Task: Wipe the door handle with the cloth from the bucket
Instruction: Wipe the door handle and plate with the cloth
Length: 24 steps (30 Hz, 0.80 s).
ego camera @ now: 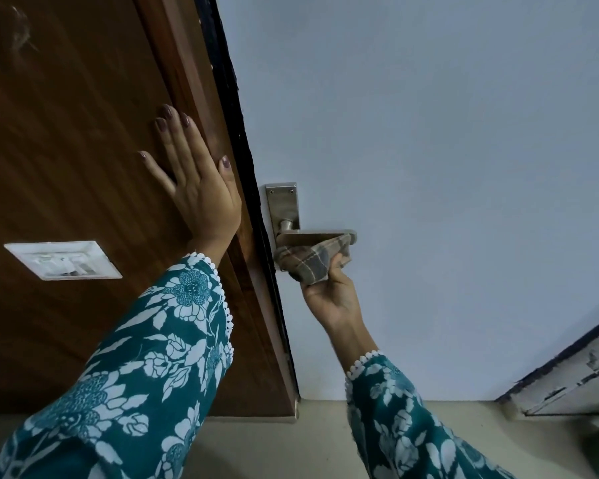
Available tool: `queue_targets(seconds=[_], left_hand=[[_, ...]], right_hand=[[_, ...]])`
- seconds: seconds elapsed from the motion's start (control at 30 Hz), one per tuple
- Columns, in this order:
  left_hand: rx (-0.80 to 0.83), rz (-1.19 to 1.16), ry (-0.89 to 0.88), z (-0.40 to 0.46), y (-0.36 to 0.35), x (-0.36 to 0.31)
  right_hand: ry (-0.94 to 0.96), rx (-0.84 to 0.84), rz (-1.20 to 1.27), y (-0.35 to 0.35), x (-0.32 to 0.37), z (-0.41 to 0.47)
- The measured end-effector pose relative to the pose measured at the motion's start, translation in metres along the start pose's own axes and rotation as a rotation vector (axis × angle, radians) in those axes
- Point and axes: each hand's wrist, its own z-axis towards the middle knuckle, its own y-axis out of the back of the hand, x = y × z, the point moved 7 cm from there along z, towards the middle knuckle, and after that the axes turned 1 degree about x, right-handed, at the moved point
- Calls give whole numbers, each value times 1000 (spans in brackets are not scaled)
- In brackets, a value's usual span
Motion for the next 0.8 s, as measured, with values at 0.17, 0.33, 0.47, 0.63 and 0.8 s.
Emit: queue_targets(seconds=[0.17,0.33,0.47,0.63,0.8], left_hand=[[0,-4,-6,0,0,-1],[-6,-11,-5,0,-1,1],[2,-20,-11,0,-4,2],[81,-13,-98,-9,-11,14],[141,24,-162,-16,-14,19]], right_hand=[[242,42,-156,2,61,-29],[956,-96,-1515,-54,92,-72],[1313,230,-2457,-94,16,-46],[1304,177,-2938,-66,-12,-9],[1440,309,-3000,-57,-31,3]])
